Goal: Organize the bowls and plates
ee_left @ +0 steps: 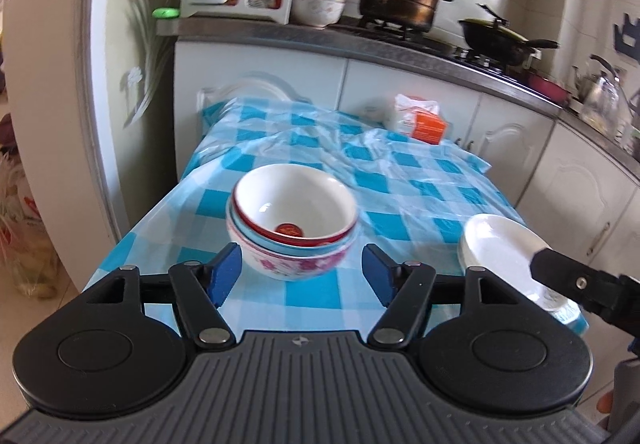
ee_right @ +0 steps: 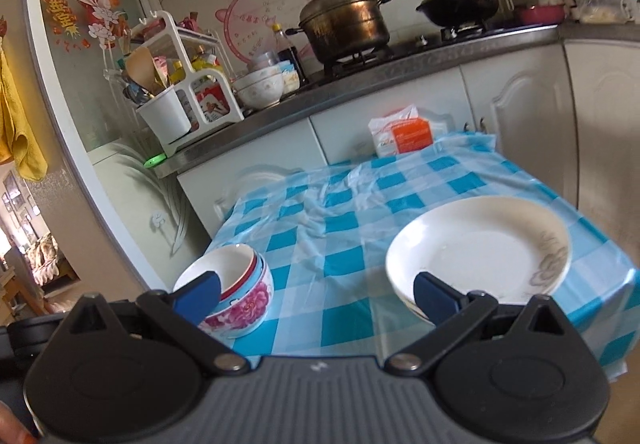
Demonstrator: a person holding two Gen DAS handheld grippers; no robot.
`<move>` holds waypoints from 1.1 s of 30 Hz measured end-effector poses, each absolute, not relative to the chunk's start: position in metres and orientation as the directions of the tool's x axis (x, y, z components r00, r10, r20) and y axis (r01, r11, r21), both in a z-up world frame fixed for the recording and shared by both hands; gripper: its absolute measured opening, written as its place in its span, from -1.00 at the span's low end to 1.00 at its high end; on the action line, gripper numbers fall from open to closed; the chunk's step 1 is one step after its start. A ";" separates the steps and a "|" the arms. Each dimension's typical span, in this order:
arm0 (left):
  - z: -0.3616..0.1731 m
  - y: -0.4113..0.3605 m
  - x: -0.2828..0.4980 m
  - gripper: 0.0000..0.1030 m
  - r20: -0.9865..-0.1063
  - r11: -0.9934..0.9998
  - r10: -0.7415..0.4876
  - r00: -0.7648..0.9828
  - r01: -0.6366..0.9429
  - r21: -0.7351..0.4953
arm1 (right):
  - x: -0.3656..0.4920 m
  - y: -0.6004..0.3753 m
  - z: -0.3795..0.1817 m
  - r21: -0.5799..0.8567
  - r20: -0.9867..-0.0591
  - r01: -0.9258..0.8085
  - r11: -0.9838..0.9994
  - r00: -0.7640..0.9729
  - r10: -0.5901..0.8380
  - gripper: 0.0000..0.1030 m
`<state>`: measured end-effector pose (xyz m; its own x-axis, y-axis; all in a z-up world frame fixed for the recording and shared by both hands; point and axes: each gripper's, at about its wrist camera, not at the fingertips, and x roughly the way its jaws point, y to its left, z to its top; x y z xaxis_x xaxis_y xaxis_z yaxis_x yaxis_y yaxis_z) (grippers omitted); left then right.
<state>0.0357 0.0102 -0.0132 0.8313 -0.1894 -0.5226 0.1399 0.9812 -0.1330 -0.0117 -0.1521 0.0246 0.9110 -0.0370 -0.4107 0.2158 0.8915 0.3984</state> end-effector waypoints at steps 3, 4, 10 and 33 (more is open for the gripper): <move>-0.008 0.004 0.023 0.76 -0.505 0.980 -0.199 0.840 0.161 -0.118 | -0.022 -0.150 0.031 0.388 -0.401 0.223 0.894 0.914 -0.054 0.97; -0.006 0.002 0.019 0.78 -0.500 0.980 -0.200 0.842 0.166 -0.111 | -0.025 -0.149 0.033 0.381 -0.400 0.226 0.896 0.915 -0.061 0.97; 0.003 -0.007 -0.003 0.91 -0.473 0.977 -0.210 0.856 0.196 -0.079 | -0.047 -0.142 0.051 0.324 -0.376 0.255 0.911 0.918 -0.123 0.97; 0.011 -0.003 -0.038 1.00 -0.439 0.982 -0.178 0.881 0.186 -0.024 | -0.074 -0.121 0.060 0.253 -0.390 0.309 0.917 0.900 -0.196 0.98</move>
